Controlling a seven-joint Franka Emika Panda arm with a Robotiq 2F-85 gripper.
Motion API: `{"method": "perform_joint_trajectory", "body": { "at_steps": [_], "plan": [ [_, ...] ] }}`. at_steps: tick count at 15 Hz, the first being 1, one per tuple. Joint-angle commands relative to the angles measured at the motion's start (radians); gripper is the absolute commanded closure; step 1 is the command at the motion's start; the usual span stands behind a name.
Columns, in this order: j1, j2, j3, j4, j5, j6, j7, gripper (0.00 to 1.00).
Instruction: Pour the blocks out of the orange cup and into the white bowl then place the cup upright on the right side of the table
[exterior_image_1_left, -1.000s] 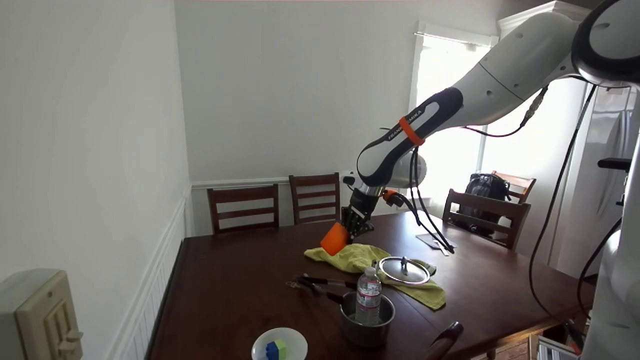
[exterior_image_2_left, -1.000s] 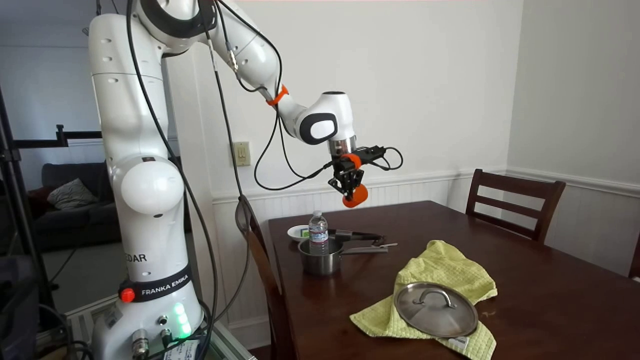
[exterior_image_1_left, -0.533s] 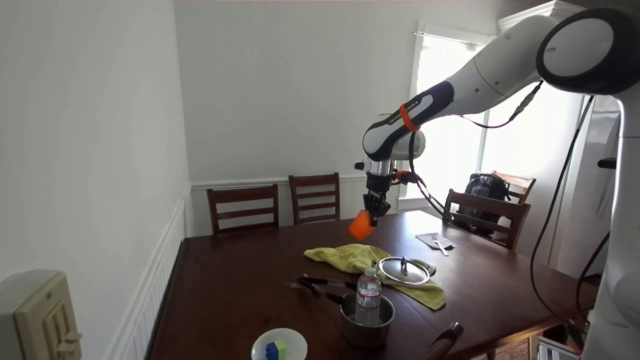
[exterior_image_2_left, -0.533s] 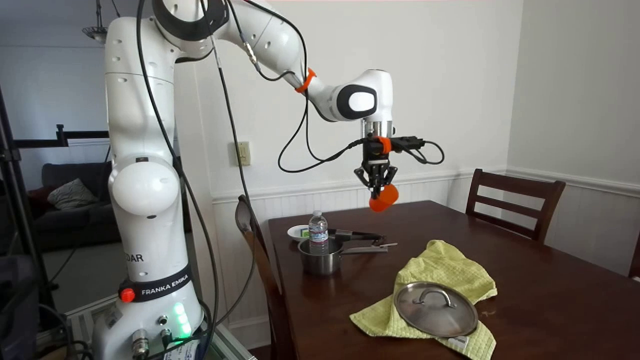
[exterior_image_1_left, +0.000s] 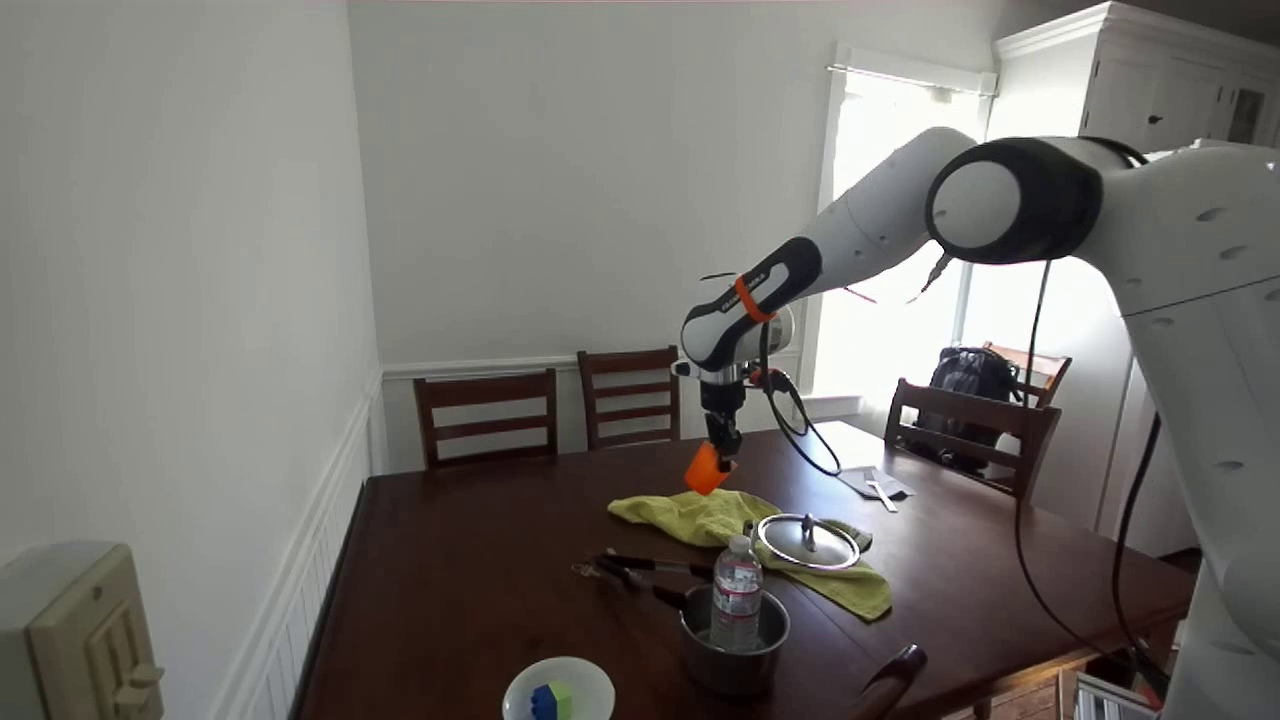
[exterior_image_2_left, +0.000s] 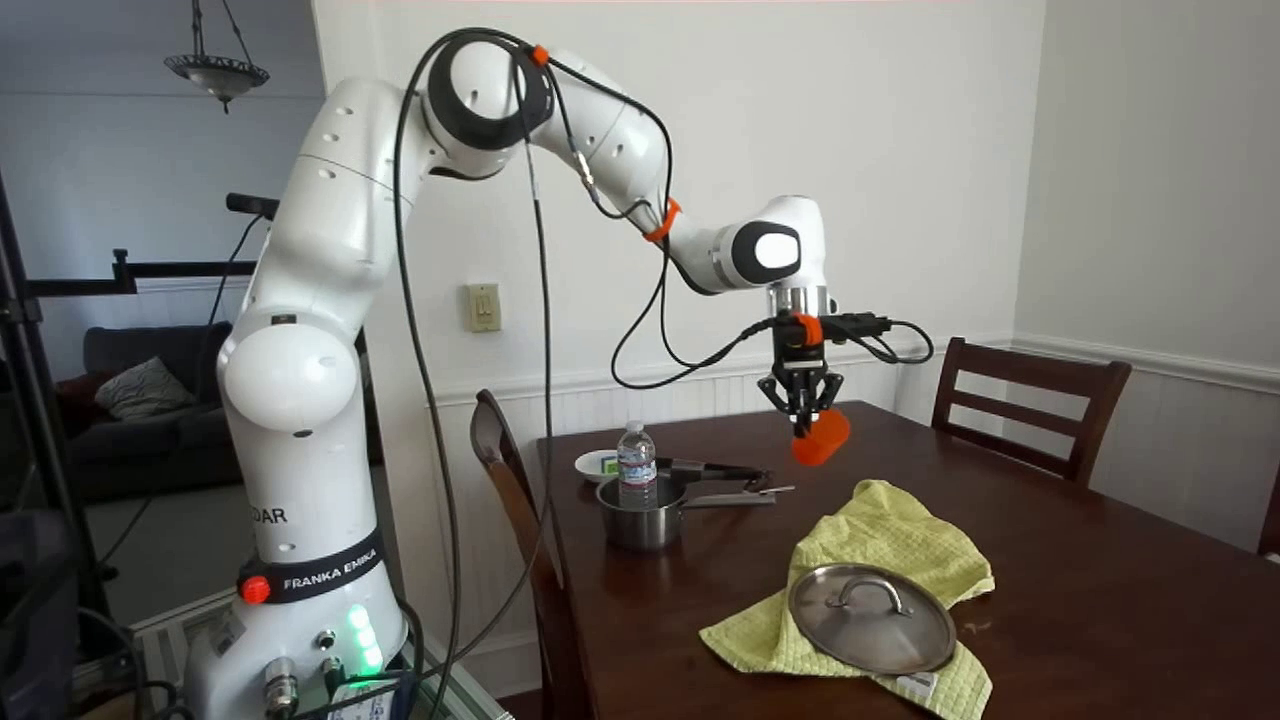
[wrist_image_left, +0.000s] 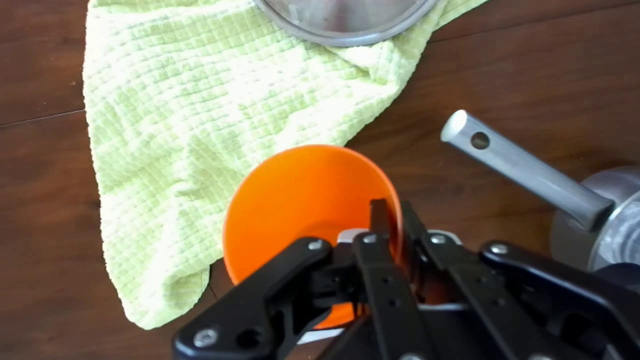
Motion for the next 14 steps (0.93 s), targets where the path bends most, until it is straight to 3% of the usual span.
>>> {"method": "perform_joint_trajectory", "body": {
  "at_steps": [1, 6, 14],
  "plan": [
    [0.023, 0.166, 0.007, 0.208, -0.128, -0.097, 0.134, 0.98],
    [0.062, 0.290, 0.081, 0.317, -0.187, -0.193, 0.159, 0.98],
    [0.109, 0.387, 0.050, 0.425, -0.329, -0.352, 0.301, 0.98]
  ]
}}
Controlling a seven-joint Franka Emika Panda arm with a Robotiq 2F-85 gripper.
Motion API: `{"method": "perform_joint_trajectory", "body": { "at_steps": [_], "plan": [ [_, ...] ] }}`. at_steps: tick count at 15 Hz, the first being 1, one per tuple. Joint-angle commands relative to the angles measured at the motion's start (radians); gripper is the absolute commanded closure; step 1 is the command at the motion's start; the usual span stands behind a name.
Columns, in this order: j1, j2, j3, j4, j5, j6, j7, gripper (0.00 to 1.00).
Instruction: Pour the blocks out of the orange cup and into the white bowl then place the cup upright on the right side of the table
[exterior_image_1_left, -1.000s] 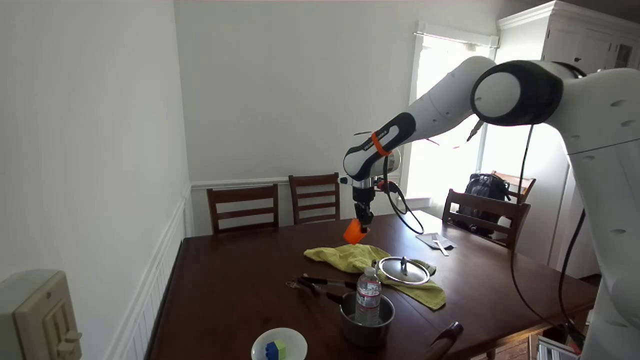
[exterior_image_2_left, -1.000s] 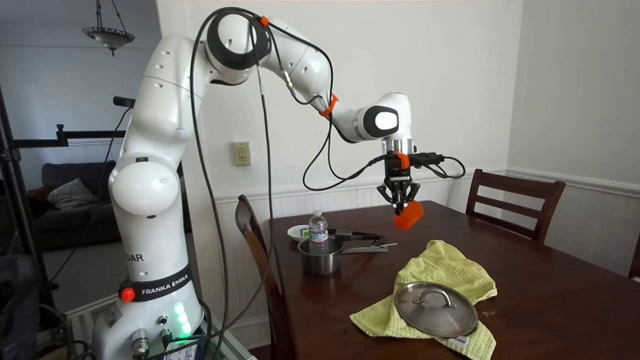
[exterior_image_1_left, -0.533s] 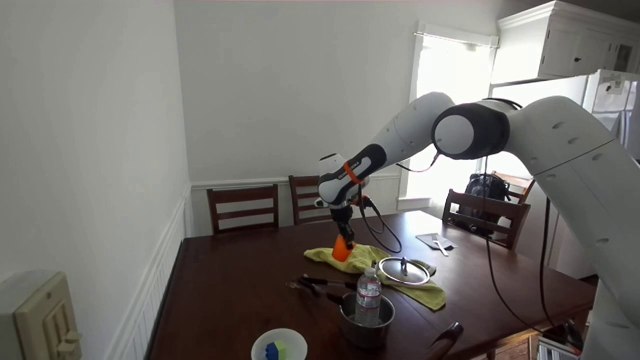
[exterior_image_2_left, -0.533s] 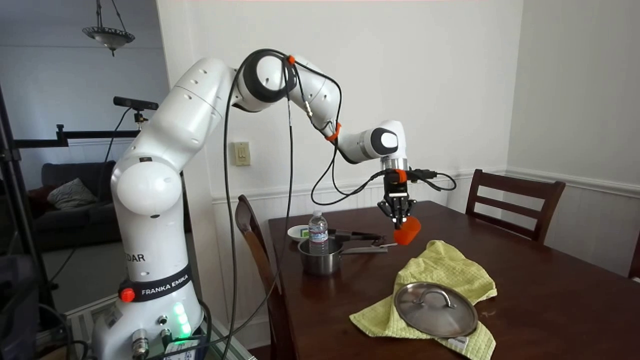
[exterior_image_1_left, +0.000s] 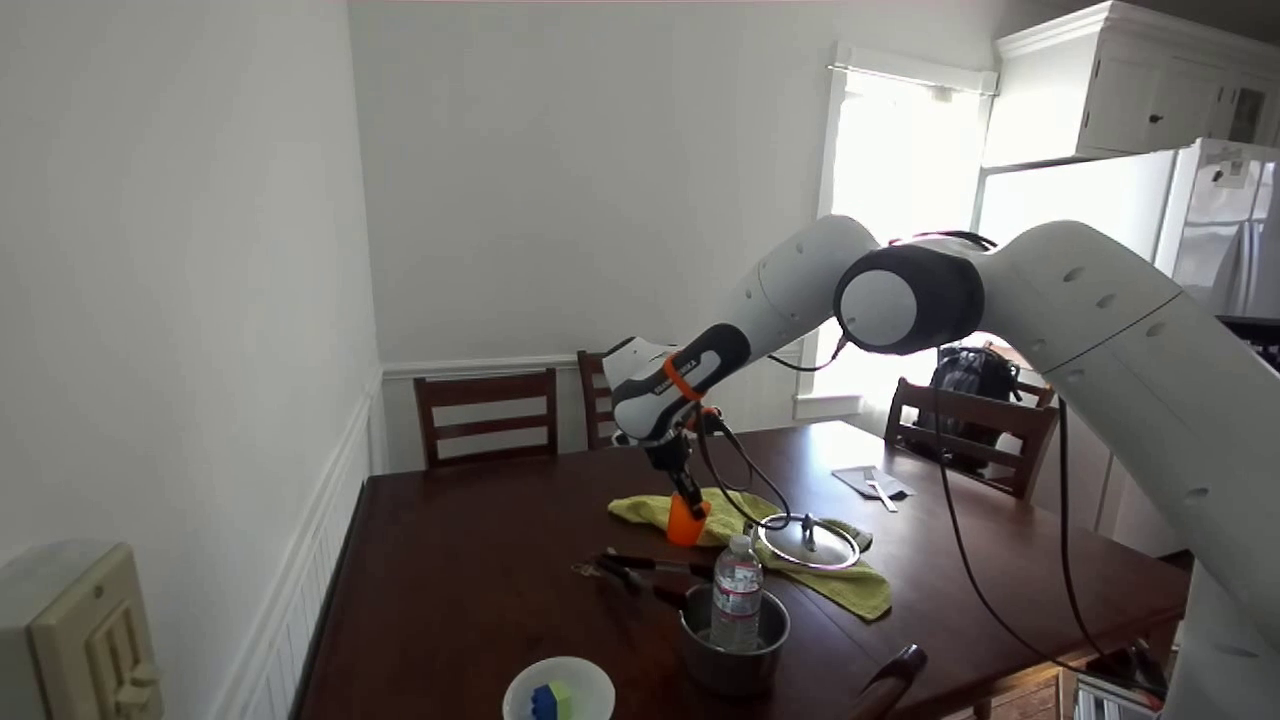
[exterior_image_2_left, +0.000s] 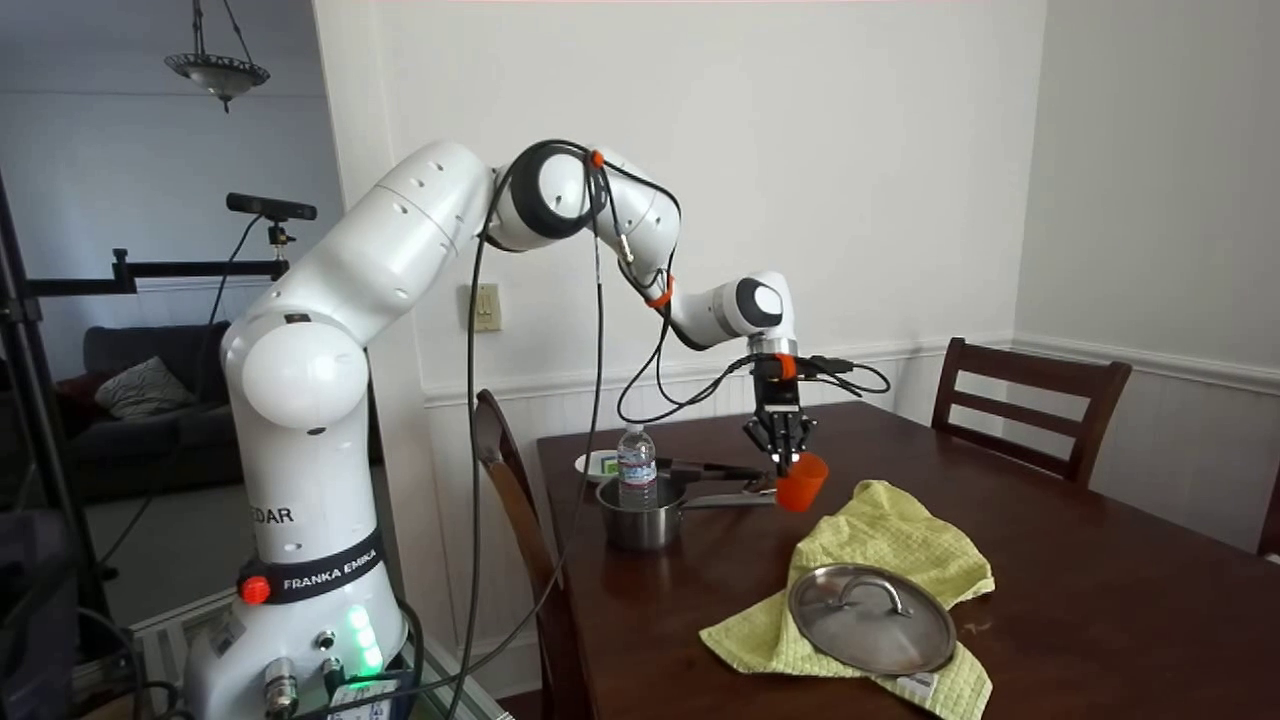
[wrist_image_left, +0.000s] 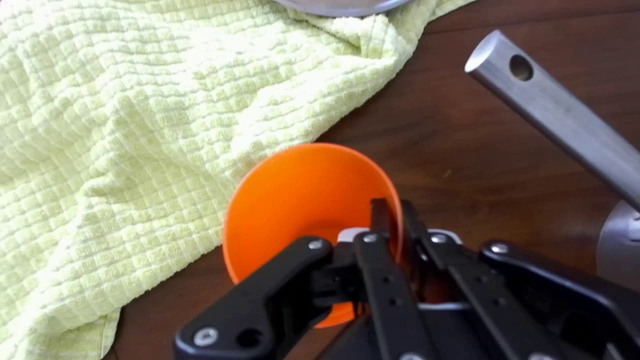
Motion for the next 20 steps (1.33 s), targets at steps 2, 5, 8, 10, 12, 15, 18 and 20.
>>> {"method": "perform_joint_trajectory", "body": {
  "at_steps": [2, 5, 8, 10, 12, 15, 18, 20],
  "plan": [
    [0.006, 0.076, -0.005, 0.110, -0.074, -0.118, 0.060, 0.98],
    [0.002, 0.119, -0.001, 0.157, -0.088, -0.134, 0.068, 0.98],
    [-0.002, 0.157, 0.007, 0.199, -0.086, -0.118, 0.064, 0.75],
    [-0.003, 0.174, 0.017, 0.224, -0.076, -0.113, 0.055, 0.61],
    [0.004, 0.158, 0.035, 0.219, -0.070, -0.096, 0.045, 0.47],
    [0.031, 0.021, 0.068, 0.104, -0.070, -0.021, 0.054, 0.27],
    [0.055, -0.137, 0.080, -0.044, -0.101, 0.160, 0.054, 0.04],
    [0.056, -0.039, 0.079, 0.091, -0.072, 0.091, 0.051, 0.16]
  ]
}}
